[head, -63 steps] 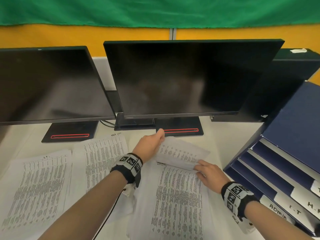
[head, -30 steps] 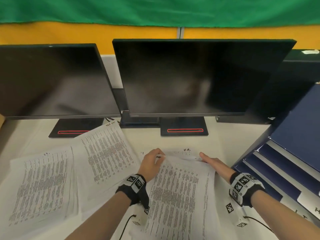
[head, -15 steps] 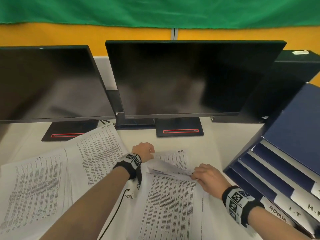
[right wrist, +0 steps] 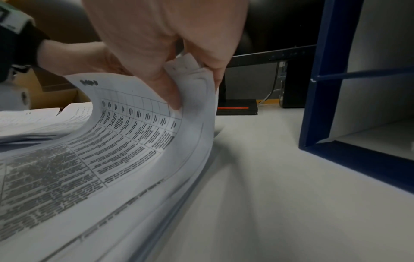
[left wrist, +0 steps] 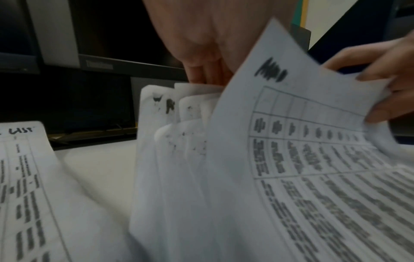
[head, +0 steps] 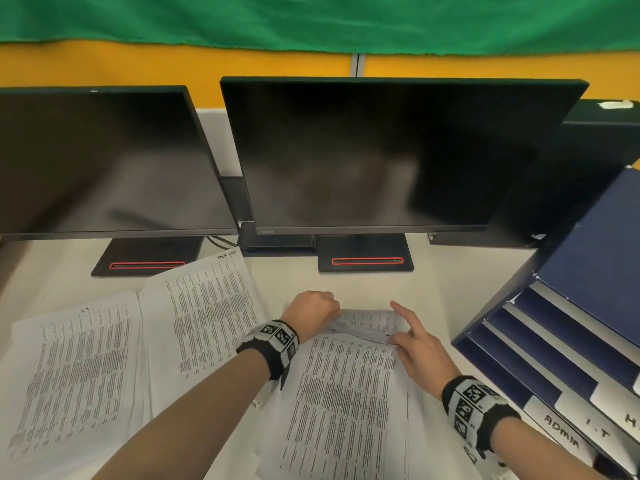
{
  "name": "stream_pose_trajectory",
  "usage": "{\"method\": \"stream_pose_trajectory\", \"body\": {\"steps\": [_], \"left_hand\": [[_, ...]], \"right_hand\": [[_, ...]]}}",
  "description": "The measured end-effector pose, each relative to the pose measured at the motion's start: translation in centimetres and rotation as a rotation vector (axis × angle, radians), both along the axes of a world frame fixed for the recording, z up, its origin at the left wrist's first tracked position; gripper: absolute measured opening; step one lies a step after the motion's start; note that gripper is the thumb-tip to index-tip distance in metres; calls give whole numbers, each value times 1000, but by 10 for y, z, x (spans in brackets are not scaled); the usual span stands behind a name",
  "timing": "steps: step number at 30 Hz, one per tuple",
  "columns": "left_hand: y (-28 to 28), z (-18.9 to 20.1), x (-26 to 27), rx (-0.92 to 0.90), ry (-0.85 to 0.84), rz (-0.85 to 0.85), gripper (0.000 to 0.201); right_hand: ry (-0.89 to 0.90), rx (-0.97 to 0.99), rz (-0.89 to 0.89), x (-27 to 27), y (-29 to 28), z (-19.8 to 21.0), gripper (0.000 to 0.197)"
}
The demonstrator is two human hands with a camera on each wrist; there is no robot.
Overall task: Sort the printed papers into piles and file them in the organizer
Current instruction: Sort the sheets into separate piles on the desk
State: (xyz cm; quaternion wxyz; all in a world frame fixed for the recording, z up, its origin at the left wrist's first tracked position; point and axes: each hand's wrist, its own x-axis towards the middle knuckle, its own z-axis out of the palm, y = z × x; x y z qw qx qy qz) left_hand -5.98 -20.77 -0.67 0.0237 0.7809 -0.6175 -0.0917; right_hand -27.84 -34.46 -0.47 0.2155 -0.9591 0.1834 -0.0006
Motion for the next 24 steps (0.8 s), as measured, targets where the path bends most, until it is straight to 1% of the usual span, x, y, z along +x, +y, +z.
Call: {"method": "stream_pose_trajectory", "body": {"steps": [2,4,8,9,11,12,15,18,21,24], "left_hand": [[6,-5,-3,-85,122,29,28],[12,-3,-6,-142,234,61,27],[19,1,-5,-142,395,122,25],[19,2,-3,-134,454,167,25],[19,5,4,-111,589,298,34],[19,6,9,-97,627,356,37],[27,4,30,-45,619,461,31],[38,-2,47,-80,625,539,17],[42,-3,52,-137,655,626,18],[41,-2,50,-196,628,682,21]], "right_hand": [[19,-2,-19,4,0,-2,14],[19,-8,-18,7,-1,-4,16],[-27,-33,27,7,1,-9,17],[-49,-39,31,6,2,-10,17],[-78,-49,34,5,2,-12,17],[-85,-46,36,4,3,-13,17],[-94,-55,45,2,2,-15,16],[-104,-79,65,0,-1,-15,18],[-113,-91,78,-2,-2,-15,19],[-120,-93,75,-2,-2,-15,20]]}}
